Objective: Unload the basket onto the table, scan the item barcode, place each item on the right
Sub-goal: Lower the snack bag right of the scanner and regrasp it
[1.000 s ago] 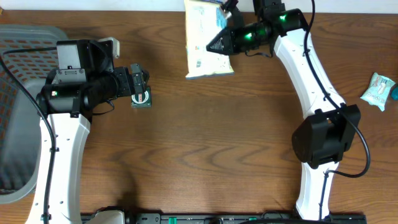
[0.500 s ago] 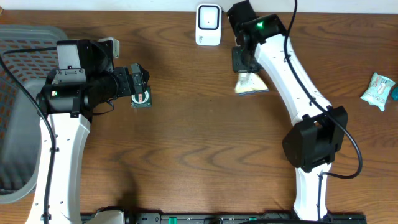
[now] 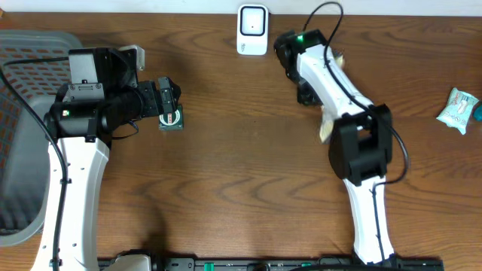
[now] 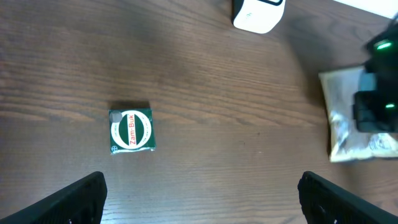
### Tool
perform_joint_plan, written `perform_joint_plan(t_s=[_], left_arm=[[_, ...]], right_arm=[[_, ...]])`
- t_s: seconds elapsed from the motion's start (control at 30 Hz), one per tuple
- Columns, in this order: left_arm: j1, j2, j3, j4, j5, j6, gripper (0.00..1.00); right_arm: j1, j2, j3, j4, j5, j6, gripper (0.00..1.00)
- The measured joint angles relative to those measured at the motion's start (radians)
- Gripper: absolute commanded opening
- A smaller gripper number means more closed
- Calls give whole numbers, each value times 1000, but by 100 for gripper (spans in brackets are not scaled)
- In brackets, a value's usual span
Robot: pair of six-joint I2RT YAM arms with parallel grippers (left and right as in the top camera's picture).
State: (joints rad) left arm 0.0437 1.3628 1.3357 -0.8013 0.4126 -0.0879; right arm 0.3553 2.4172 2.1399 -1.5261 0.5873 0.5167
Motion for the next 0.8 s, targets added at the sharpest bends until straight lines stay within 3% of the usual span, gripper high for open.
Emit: perform_joint_plan(t_s=[0.2, 0.37, 0.43, 0.8], left_arm=[[0, 0, 0, 0, 0, 0, 98], [0, 0, 0, 0, 0, 0, 98], [0, 0, 0, 0, 0, 0, 98], [0, 0, 0, 0, 0, 0, 98]], right_arm=[[7, 26, 0, -24, 16, 3, 18], [42, 24, 0, -25, 18, 13, 70], [68, 19, 1, -26, 15, 18, 80], [227, 3, 54, 77, -112, -54, 85]])
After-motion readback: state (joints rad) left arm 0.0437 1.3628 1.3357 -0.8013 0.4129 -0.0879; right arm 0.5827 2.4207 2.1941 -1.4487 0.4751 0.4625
